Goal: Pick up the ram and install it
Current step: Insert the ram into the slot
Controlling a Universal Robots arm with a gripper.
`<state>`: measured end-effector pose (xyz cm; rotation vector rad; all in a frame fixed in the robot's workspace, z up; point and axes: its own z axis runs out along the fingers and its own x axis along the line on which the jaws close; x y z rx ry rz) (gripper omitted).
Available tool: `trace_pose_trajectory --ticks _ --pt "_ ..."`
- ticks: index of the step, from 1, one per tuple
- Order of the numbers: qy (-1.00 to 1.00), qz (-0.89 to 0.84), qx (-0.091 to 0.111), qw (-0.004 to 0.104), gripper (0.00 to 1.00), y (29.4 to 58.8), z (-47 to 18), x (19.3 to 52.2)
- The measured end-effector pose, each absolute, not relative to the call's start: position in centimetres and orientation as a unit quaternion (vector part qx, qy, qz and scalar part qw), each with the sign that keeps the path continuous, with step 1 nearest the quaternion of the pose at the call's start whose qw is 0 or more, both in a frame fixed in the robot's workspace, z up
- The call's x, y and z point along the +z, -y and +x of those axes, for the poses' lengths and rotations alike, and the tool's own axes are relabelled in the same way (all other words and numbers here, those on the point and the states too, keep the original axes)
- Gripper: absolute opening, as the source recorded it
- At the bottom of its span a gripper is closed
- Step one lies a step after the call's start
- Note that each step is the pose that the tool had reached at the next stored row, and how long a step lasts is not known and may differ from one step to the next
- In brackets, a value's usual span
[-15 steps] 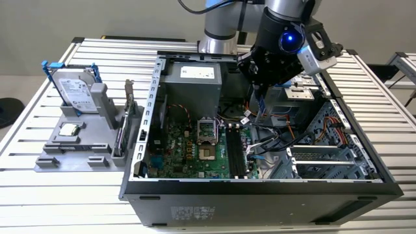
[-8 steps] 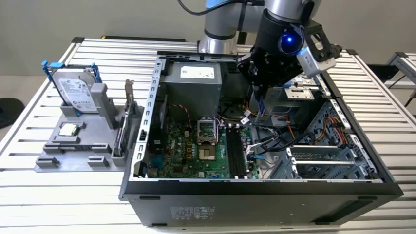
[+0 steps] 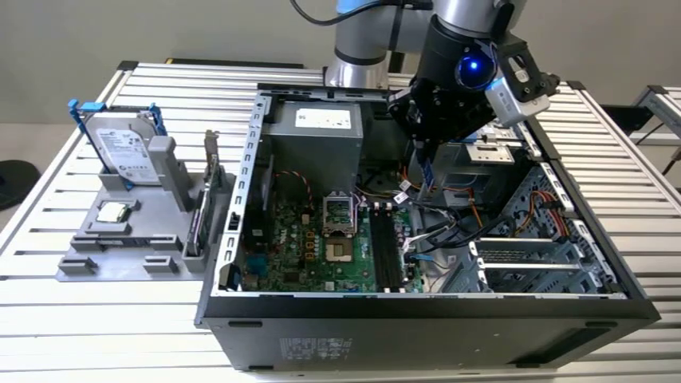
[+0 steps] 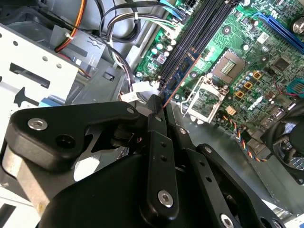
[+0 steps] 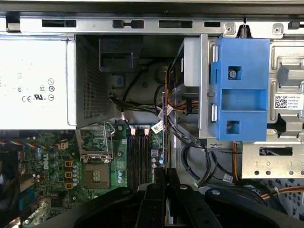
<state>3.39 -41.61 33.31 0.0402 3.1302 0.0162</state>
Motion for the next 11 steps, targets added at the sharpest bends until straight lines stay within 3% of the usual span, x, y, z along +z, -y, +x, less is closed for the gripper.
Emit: trace_pose_trajectory --ticks 11 --pt "-1.0 0.013 0.005 0.006 0.0 42.17 3.35 32.91"
